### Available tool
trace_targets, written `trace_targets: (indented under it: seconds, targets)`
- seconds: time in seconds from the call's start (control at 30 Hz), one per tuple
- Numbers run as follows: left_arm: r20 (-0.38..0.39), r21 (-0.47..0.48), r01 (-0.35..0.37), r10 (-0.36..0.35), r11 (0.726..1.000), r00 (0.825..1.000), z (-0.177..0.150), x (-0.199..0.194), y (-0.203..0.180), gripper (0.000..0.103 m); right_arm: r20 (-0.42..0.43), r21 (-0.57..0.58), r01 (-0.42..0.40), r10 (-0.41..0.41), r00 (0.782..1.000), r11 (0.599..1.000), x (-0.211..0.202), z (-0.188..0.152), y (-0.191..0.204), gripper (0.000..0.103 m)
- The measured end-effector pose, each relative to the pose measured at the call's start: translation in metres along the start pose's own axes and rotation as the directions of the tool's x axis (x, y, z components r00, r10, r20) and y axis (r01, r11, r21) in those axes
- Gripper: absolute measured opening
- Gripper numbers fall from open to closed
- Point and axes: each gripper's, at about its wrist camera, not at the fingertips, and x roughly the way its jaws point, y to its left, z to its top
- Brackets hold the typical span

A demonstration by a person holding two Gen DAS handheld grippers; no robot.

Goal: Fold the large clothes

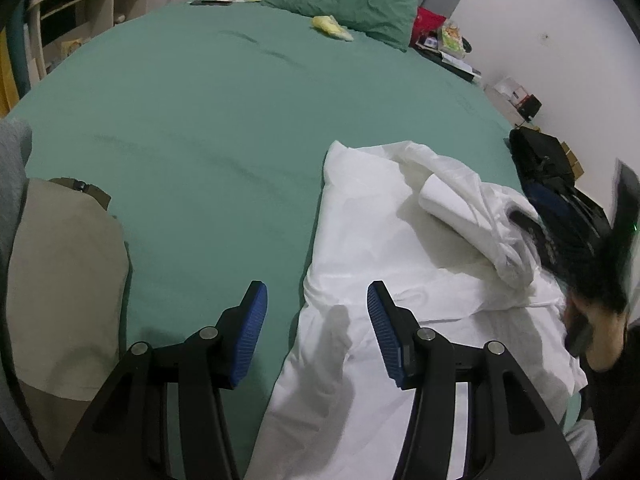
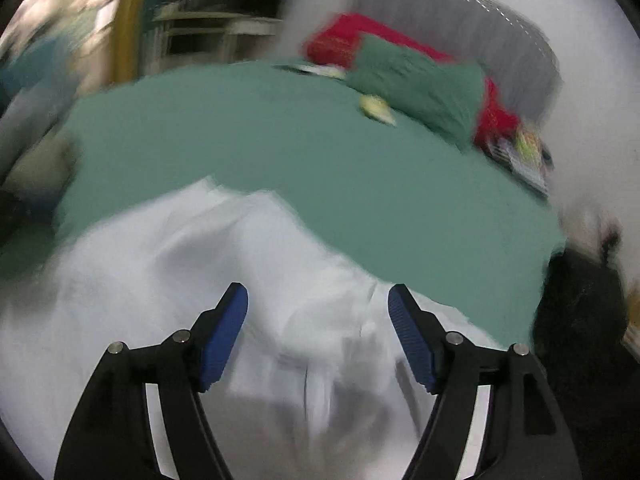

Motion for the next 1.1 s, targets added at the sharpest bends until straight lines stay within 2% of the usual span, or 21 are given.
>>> trace_targets:
  seconds: [0.03,0.1,0.17,0.23,0.3,0.4,0.47,0.53,0.63,0.8,0.93,1.0,1.1]
  targets:
    - [-0.001,0.001,0.003,-0.003,1.0,1.0,0.0,0.0,0.0,0.055,-0.022,0.087,-0.015,0.017,1.0,0.996,0.017,0.006,-0.008,0.073]
    - [0.0,0.006,0.008,-0.008,1.0,1.0,0.0,0.0,0.0,0.055,-0.063,0.19,-0.046,0.059,0.996,0.981,0.031,-0.003,-0.003,0.073]
    - [-0.005,0.007,0.008,-0.008,1.0,1.0,-0.001,0.002,0.0,0.055,-0.123,0.191,-0.063,0.087,0.989,0.98,0.05,-0.008,0.009,0.073]
    - [-0.014,0.002,0.01,-0.01,1.0,1.0,-0.001,0.003,0.001,0.055,-0.176,0.122,-0.03,0.052,0.983,0.992,0.052,-0.025,0.04,0.073]
    - [-0.017,0.007,0.004,-0.004,1.0,1.0,-0.003,0.004,0.0,0.055,-0.105,0.099,0.008,0.002,0.994,0.995,0.041,-0.032,0.052,0.073]
    - [0.02,-0.005,-0.003,0.003,1.0,1.0,-0.005,-0.007,-0.004,0.055,-0.084,0.12,0.047,-0.037,0.996,0.992,0.018,-0.037,0.054,0.073]
    - [0.058,-0.006,0.044,-0.044,0.999,0.997,-0.009,-0.024,-0.012,0.055,-0.053,0.137,0.052,-0.045,0.998,0.989,-0.009,-0.041,0.048,0.073]
    - [0.095,0.013,0.074,-0.075,0.997,0.993,-0.017,-0.04,-0.02,0.055,-0.031,0.146,0.061,-0.057,0.998,0.987,-0.036,-0.05,0.037,0.073]
    - [0.13,0.026,0.049,-0.052,0.998,0.99,-0.04,-0.057,-0.024,0.055,-0.037,0.153,0.09,-0.086,0.996,0.984,-0.082,-0.076,0.01,0.073]
    - [0.117,-0.016,0.003,-0.001,1.0,0.993,-0.084,-0.062,-0.014,0.055,-0.121,0.217,0.151,-0.127,0.984,0.964,-0.134,-0.144,-0.048,0.073]
    - [0.142,-0.009,-0.053,0.053,0.999,0.988,-0.116,-0.071,-0.002,0.055,-0.181,0.324,0.218,-0.166,0.969,0.921,-0.173,-0.197,-0.09,0.073]
    - [0.156,-0.035,-0.069,0.074,0.997,0.985,-0.131,-0.079,0.008,0.055,-0.201,0.398,0.246,-0.177,0.963,0.884,-0.192,-0.223,-0.111,0.073]
    - [0.134,-0.1,-0.091,0.104,0.991,0.985,-0.145,-0.086,0.021,0.059,-0.206,0.509,0.225,-0.137,0.969,0.831,-0.208,-0.254,-0.128,0.073]
